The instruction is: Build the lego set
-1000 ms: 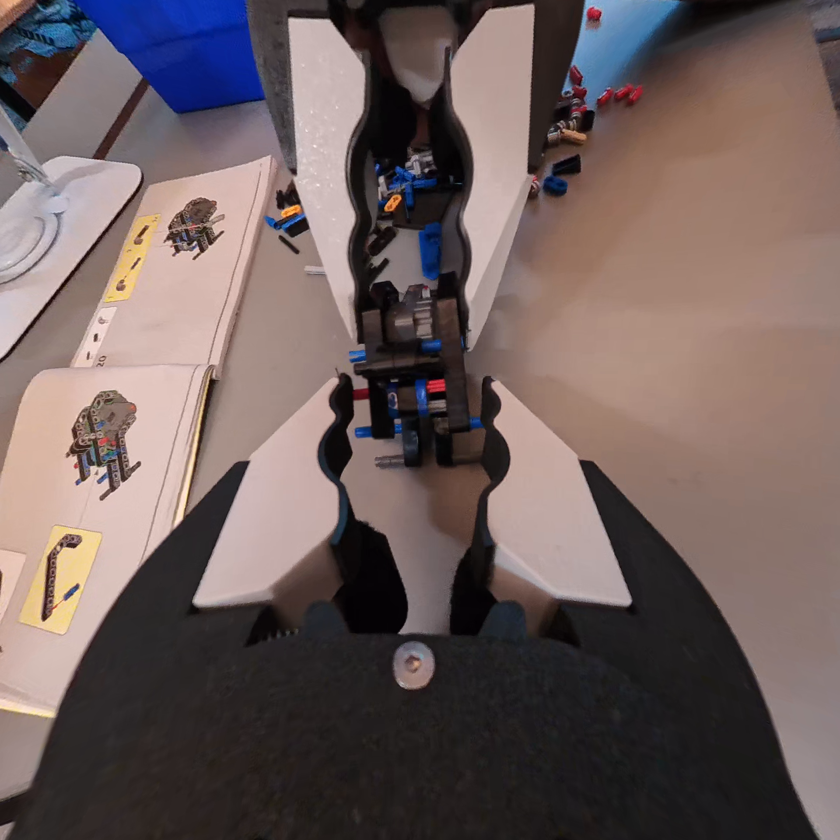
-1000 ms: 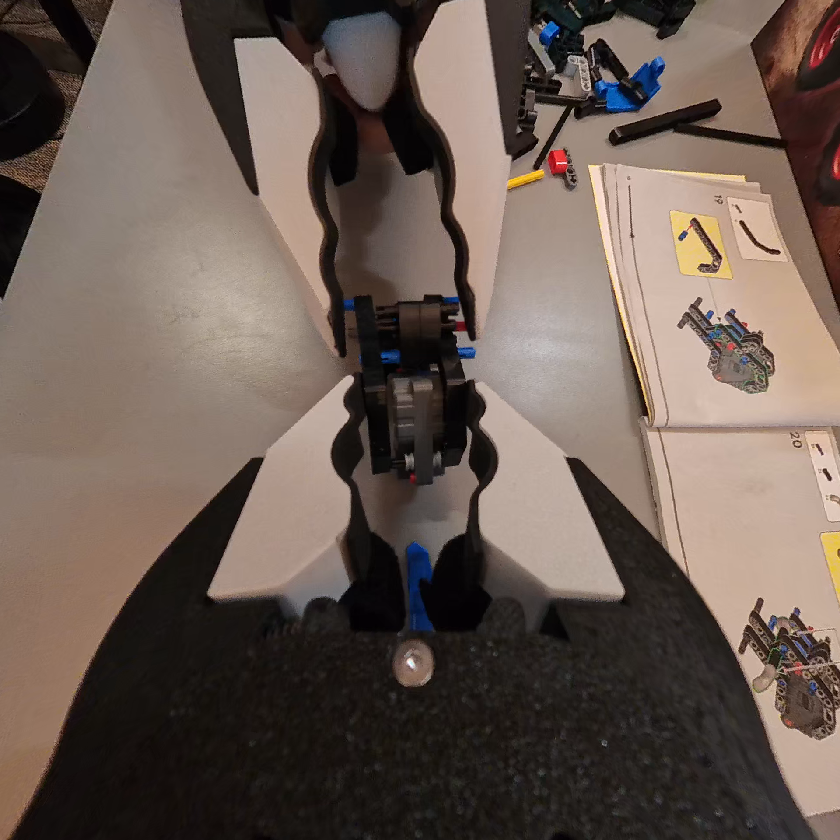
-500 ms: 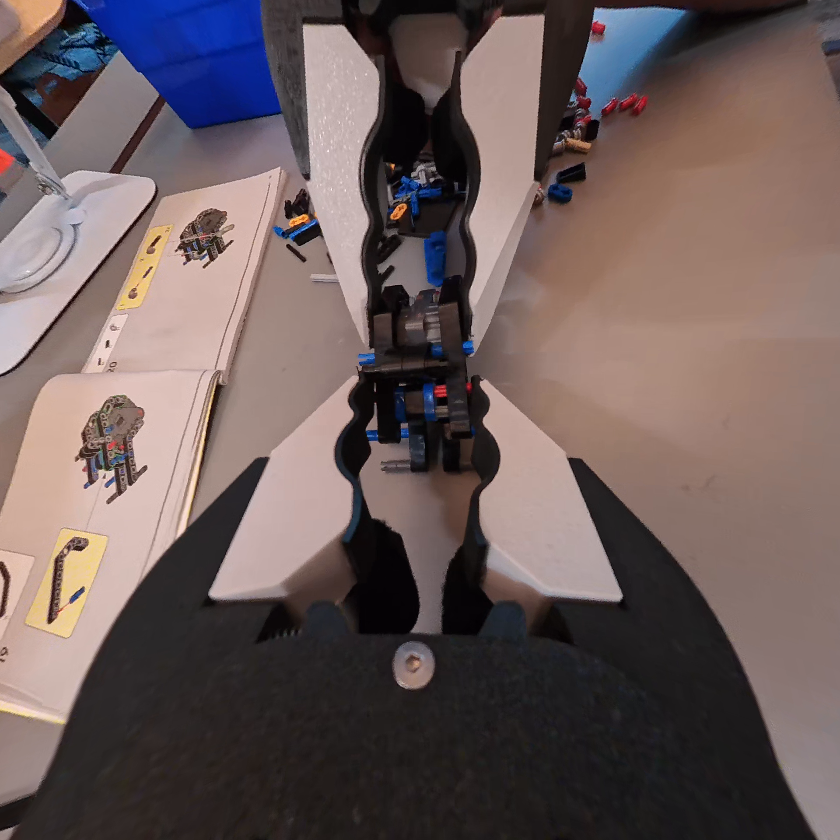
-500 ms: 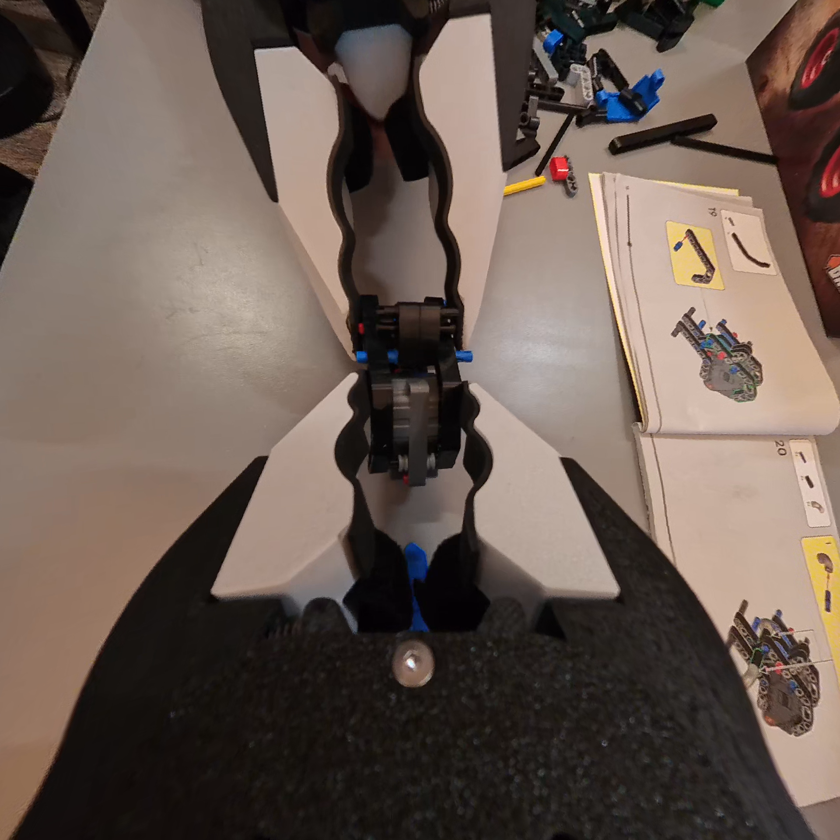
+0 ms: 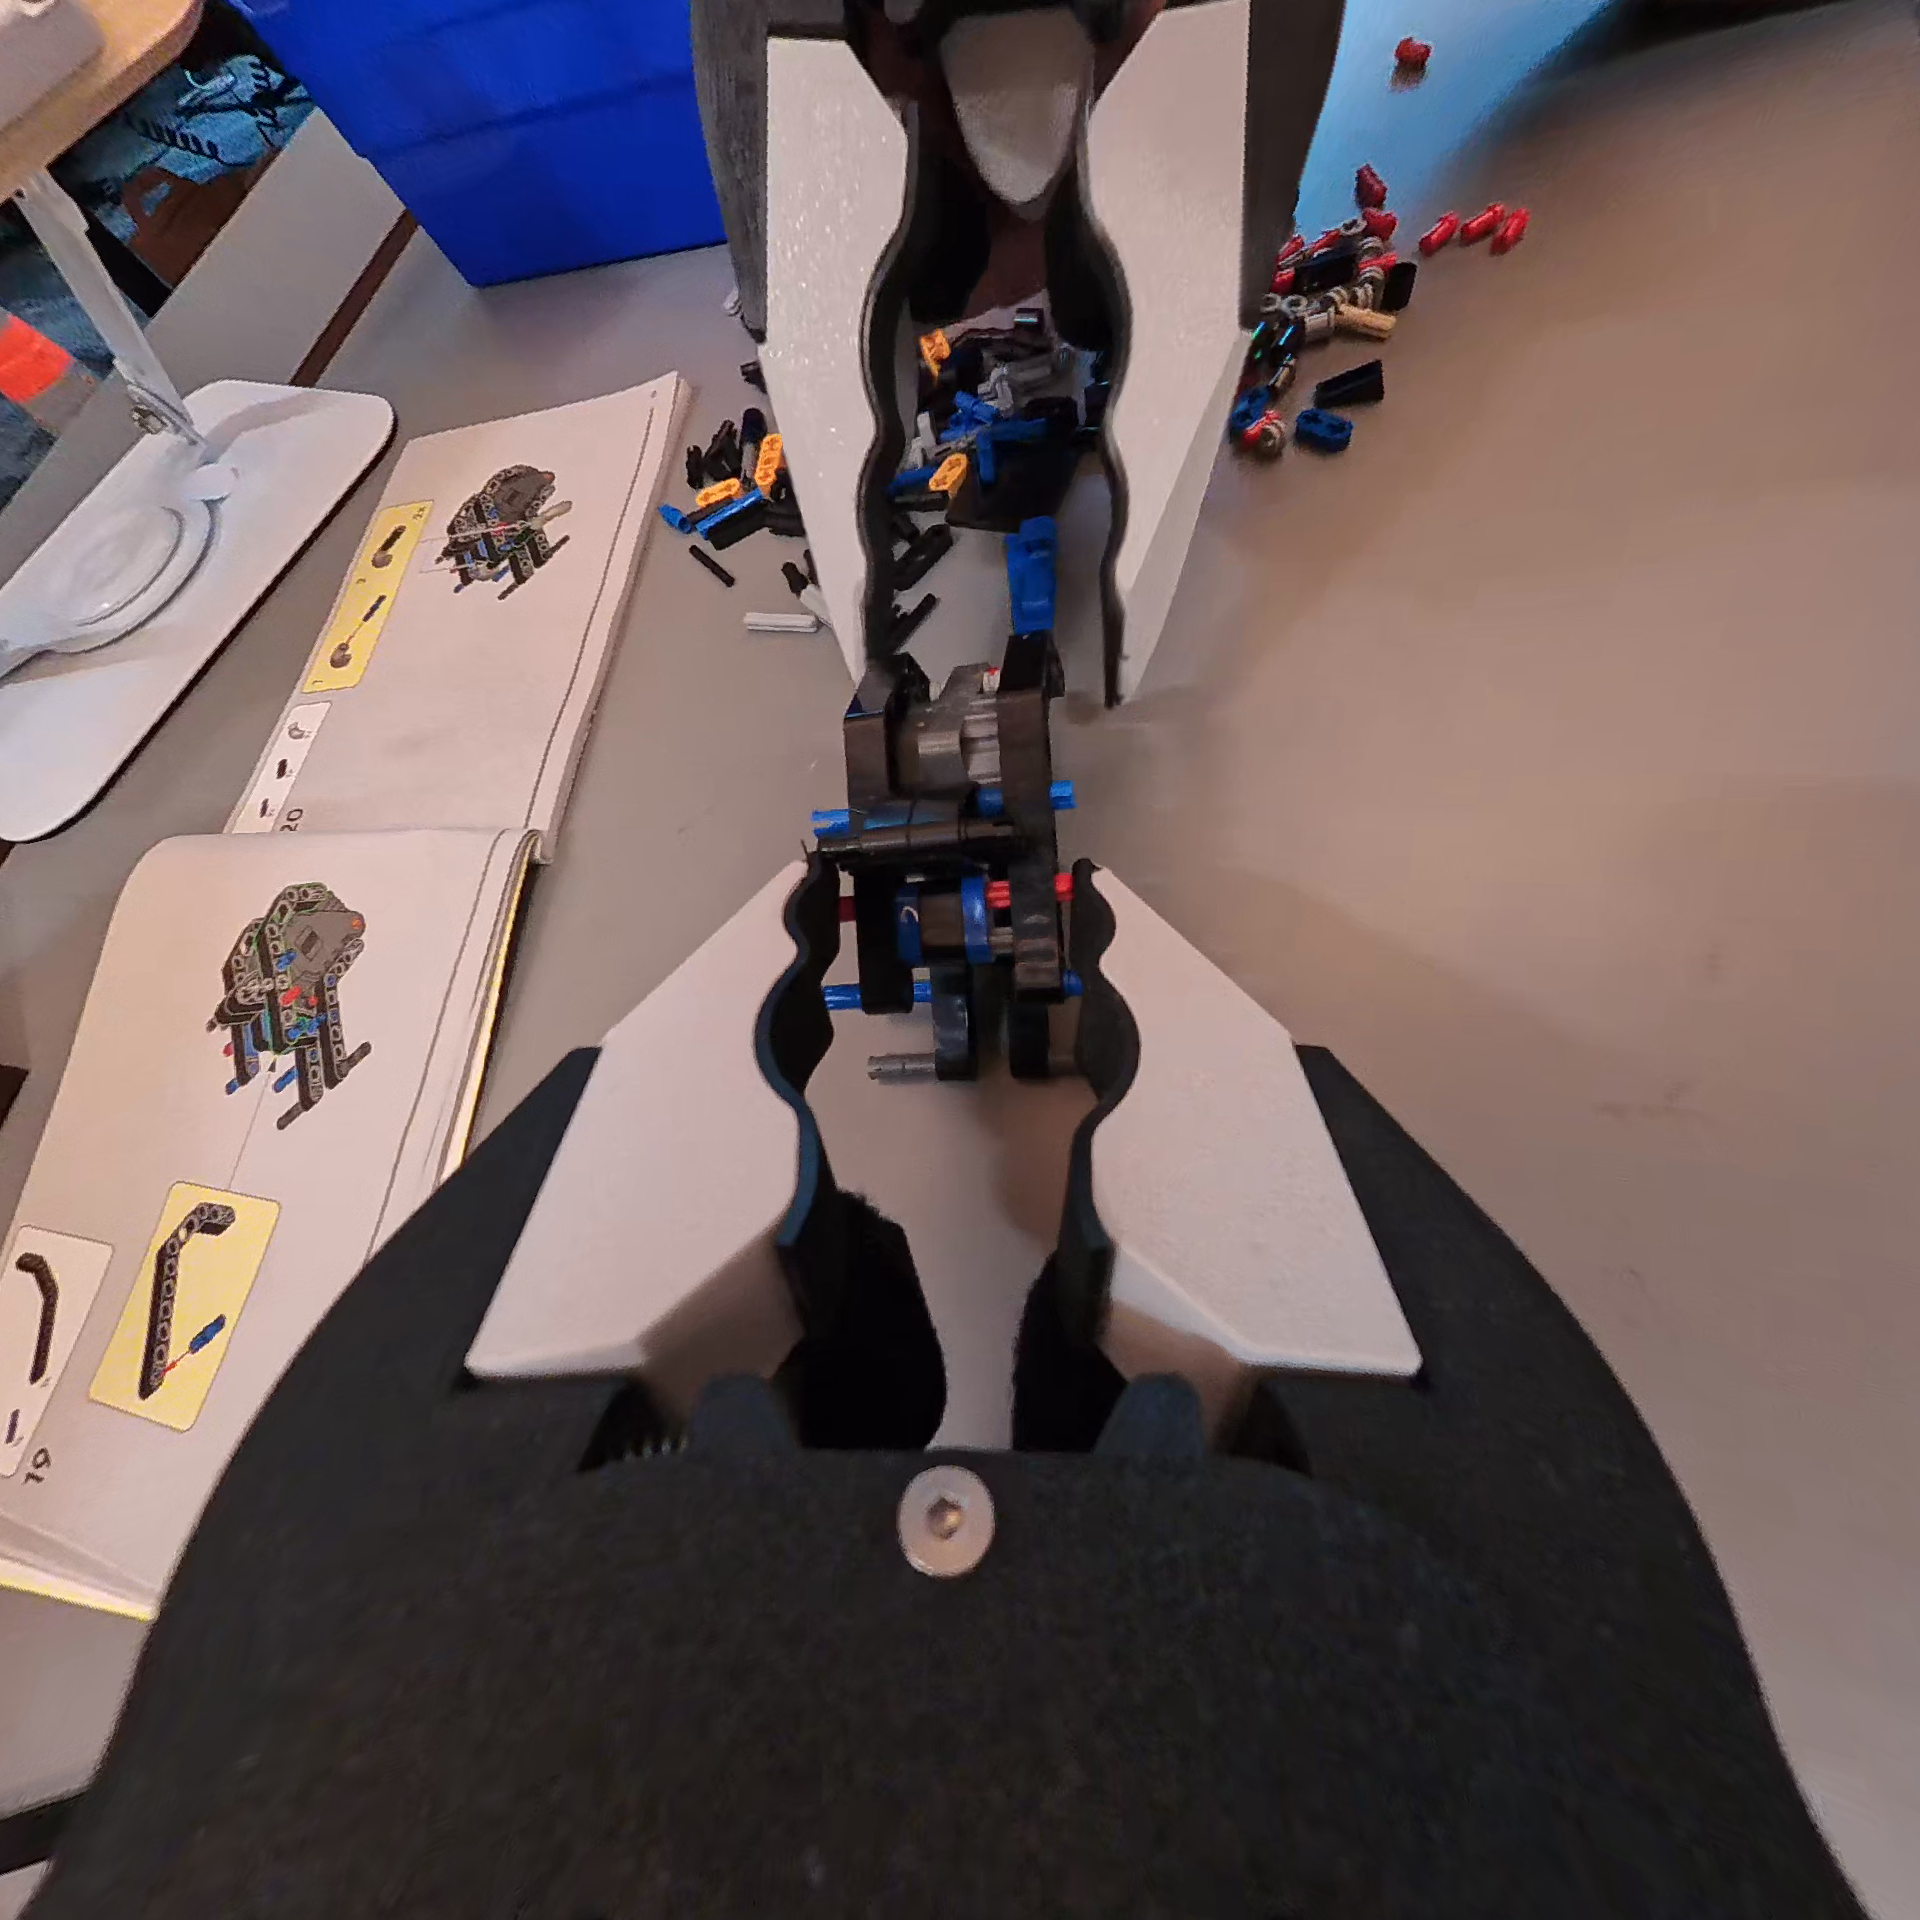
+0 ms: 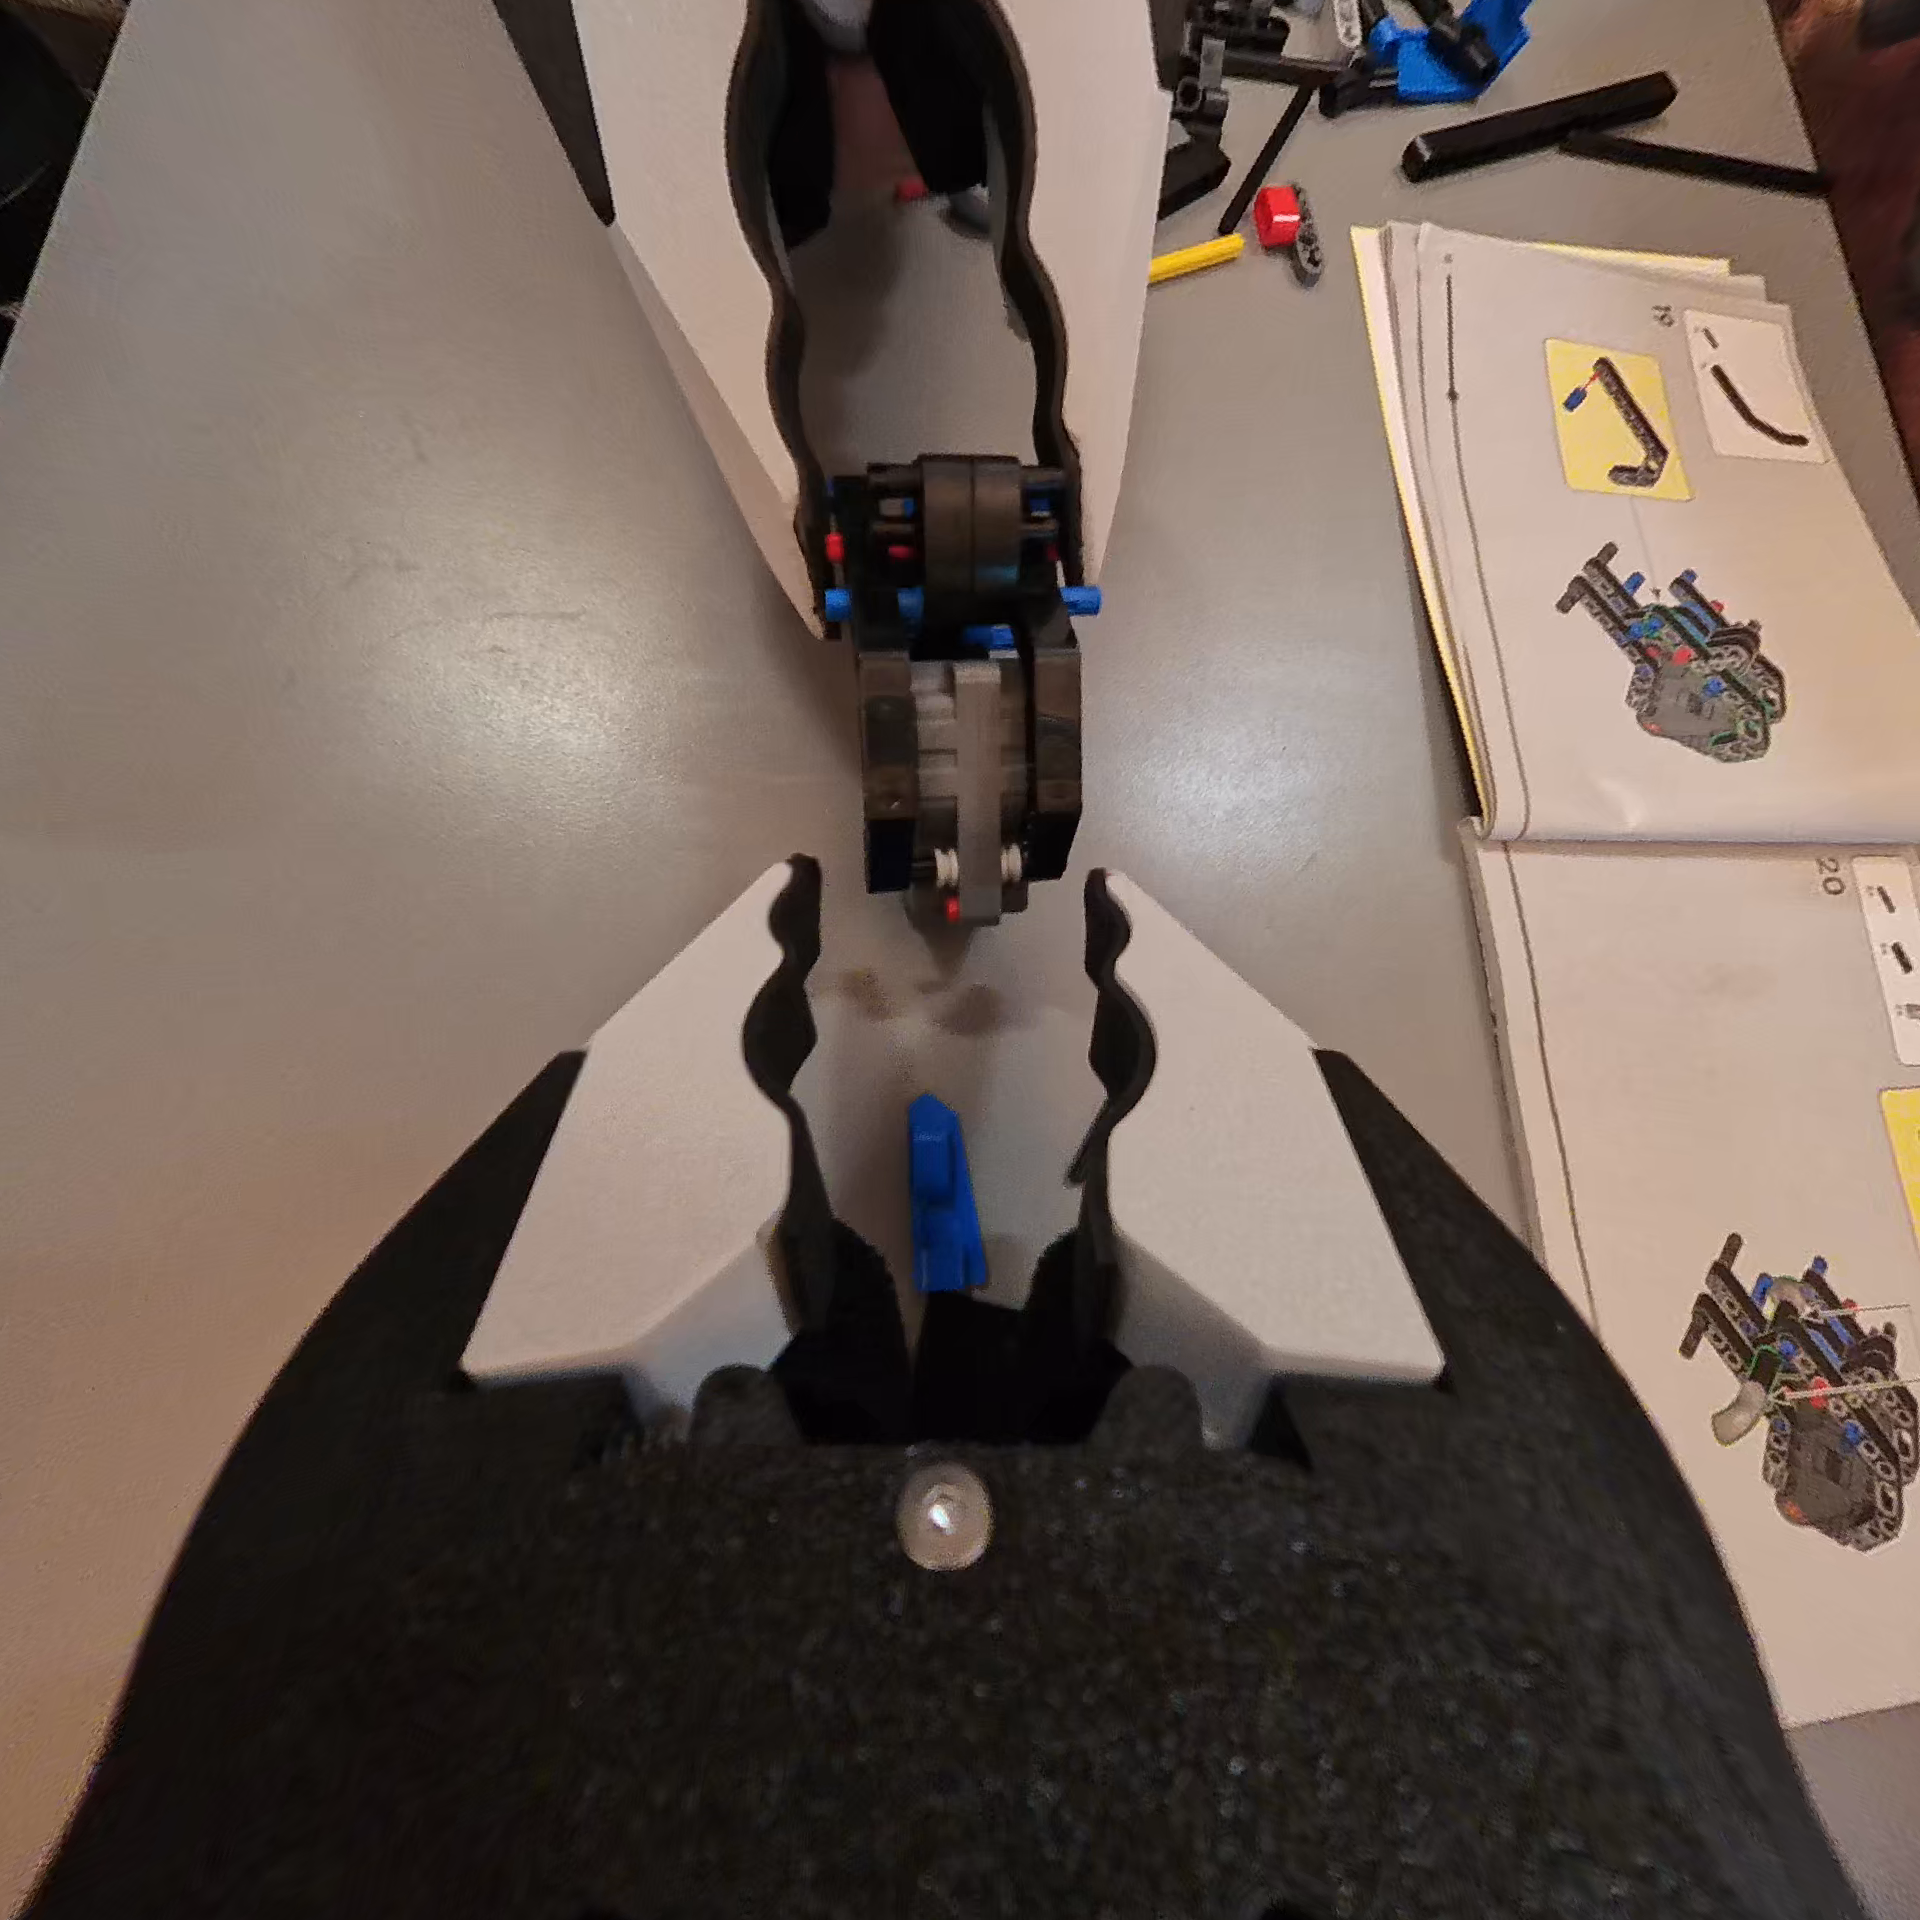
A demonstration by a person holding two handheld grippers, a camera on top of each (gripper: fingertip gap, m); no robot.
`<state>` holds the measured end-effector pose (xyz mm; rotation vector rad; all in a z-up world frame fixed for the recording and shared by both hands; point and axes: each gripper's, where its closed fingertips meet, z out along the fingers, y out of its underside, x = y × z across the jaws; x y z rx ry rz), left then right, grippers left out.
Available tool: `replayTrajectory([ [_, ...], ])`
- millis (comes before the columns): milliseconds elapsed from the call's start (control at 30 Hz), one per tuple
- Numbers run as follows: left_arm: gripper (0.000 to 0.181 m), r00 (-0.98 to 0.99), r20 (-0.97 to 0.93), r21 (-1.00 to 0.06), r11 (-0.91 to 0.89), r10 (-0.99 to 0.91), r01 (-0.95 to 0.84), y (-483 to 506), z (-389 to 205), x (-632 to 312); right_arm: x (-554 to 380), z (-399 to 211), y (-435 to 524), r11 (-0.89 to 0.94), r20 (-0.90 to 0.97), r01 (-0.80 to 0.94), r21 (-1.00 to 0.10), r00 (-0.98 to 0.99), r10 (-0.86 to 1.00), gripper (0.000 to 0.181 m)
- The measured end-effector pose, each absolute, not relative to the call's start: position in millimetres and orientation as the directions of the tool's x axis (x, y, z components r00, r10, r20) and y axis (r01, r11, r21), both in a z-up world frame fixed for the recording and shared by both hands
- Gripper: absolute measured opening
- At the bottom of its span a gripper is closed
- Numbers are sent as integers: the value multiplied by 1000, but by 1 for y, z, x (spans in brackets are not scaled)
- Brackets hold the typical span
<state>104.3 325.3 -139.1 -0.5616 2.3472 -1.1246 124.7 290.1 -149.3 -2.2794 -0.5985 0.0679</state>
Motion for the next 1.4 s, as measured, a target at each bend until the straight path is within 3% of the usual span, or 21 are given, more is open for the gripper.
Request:
replayTrajectory([
  [33,42,-804,-239,-800,580,-544,-154,325,-139,104,123,-148,292,-588,133,400,-703,886,444,50],
  [167,42,-809,-238,-802,579,-538,-149,325,-139,103,124,-149,298,-568,178,418,-709,885,429,40],
  [367,42,-819,-220,-815,561,-529,-143,324,-139,102,121,-149,296,-566,131,396,-723,883,451,39],
  [633,41,-818,-252,-801,586,-517,-123,324,-139,100,121,-149,298,-516,211,452,-727,863,458,34],
  [1333,40,-807,-191,-831,530,-559,-170,322,-139,106,124,-148,303,-504,106,320,-802,907,408,37],
  [1400,40,-805,-205,-830,535,-557,-158,321,-139,106,121,-140,303,-491,81,296,-820,908,412,44],
])
